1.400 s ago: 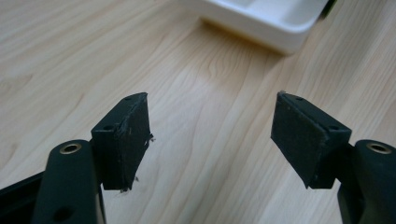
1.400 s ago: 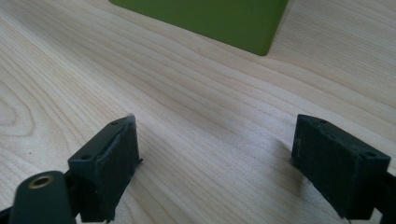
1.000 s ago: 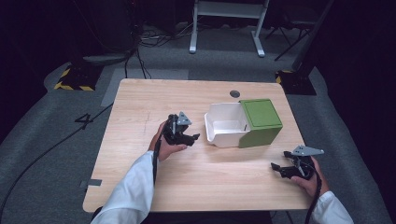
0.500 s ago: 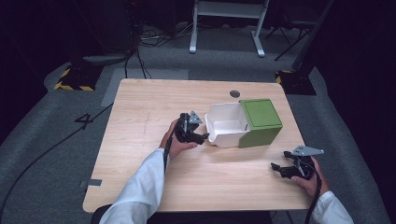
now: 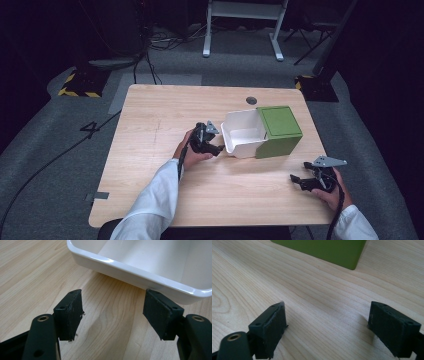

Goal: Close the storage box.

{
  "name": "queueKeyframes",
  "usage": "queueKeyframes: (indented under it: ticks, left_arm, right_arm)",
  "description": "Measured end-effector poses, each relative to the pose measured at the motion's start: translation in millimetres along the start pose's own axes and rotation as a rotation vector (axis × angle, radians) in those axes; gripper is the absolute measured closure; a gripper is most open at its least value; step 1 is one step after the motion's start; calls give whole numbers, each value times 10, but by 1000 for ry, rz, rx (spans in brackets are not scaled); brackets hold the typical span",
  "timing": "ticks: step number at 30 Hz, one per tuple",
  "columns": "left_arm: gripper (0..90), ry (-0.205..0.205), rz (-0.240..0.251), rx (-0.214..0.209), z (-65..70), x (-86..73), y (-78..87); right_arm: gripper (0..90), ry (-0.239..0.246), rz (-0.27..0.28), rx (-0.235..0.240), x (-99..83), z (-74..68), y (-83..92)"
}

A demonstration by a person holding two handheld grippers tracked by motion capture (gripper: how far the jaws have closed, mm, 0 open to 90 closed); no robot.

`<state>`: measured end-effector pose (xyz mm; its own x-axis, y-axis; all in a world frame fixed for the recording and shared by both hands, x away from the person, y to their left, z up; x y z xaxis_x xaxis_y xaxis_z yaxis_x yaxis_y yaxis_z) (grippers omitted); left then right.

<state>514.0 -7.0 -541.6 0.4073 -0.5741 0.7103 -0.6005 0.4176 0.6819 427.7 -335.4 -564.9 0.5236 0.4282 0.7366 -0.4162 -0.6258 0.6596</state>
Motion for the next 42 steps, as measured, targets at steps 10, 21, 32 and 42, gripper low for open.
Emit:
queueKeyframes:
  ticks: [10,21,32,42]
  left_arm:
    - [316,17,22,-16,137,173,-163]
    - [319,30,44,-22,214,319,-287]
    - [317,-41,29,-24,448,446,-454]
    - [321,-72,55,-15,484,595,-409]
  right_arm:
    - [148,0,0,1,0,0,0]
    - [148,1,0,2,0,0,0]
    - [148,1,0,2,1,0,-1]
    - [148,1,0,3,1,0,-1]
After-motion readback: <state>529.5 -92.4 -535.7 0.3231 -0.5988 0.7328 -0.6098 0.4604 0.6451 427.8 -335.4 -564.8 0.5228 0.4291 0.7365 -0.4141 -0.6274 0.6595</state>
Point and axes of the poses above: each handheld gripper's, and its own axes: y roughly backward along the jaws, x roughly out of its top, z roughly to its right, the point moved 9 cm from there along -y, roughly forward along the jaws, and after that the axes turned 13 degrees about x, right-handed, at the moved point
